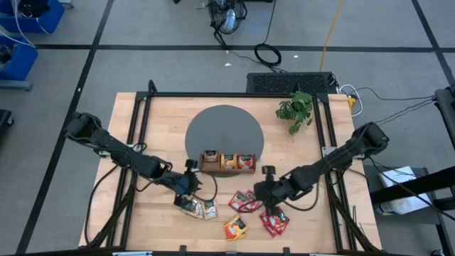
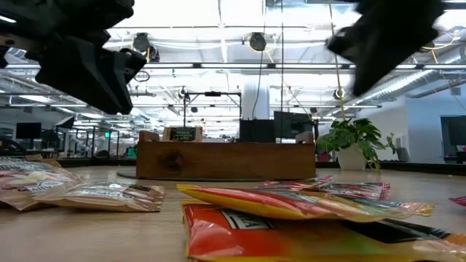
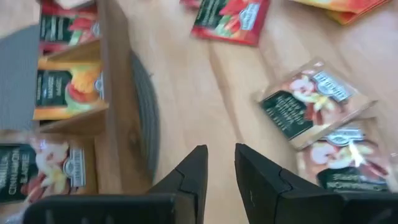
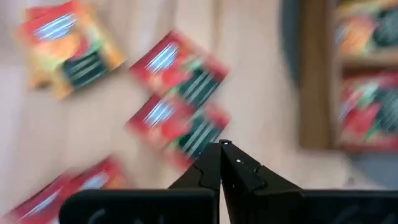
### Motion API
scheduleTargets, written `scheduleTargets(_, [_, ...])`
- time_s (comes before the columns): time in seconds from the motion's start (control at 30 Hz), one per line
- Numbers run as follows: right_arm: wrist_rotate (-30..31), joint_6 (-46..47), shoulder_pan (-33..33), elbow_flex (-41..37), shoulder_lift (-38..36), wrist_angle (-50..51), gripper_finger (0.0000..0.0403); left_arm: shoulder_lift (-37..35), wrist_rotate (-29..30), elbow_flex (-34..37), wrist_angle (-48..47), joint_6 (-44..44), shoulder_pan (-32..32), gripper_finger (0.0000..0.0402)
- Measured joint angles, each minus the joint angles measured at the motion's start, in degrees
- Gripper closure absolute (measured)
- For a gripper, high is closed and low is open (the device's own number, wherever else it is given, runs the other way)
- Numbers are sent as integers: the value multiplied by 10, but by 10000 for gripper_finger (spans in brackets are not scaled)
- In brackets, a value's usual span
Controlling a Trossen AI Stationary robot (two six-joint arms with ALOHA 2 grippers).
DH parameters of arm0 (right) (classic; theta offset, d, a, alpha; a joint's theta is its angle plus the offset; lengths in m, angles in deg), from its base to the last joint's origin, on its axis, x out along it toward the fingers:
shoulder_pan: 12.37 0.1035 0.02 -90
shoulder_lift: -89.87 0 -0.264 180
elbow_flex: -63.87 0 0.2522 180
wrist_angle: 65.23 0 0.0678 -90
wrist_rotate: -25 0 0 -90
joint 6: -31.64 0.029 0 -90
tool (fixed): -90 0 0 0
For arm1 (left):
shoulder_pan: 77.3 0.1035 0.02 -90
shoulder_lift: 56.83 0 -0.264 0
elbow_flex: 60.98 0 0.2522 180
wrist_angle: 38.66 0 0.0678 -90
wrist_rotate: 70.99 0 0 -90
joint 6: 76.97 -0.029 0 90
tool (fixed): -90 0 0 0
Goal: Pick & Place Tea
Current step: Put the red tea bag into the right section of the wooden organizer
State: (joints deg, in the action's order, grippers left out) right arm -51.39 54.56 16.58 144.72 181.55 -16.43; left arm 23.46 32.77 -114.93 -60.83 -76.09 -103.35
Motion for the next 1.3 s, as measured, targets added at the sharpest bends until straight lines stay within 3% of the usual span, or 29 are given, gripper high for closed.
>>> scheduleTargets(0.1, [-44,71,15,0,-30,56,403,0,-7,0,31,-10,-15,314])
scheduleTargets(0.23, [-45,117,36,0,-56,88,403,11,-11,0,89,-23,-22,314])
scheduleTargets(0.47, [-31,67,51,0,-31,13,384,64,-2,1,200,-47,-12,314])
scheduleTargets(0.67, [2,78,33,0,8,-32,362,140,-18,-17,278,-59,0,314])
scheduleTargets(0.9, [-2,91,21,0,61,-95,351,233,-18,-78,277,-42,-12,314])
scheduleTargets(1.13, [-2,90,14,0,86,-82,340,284,-17,-144,264,-48,-30,314])
scheduleTargets(1.3, [2,64,13,0,100,-93,342,303,36,-170,202,-64,-33,314])
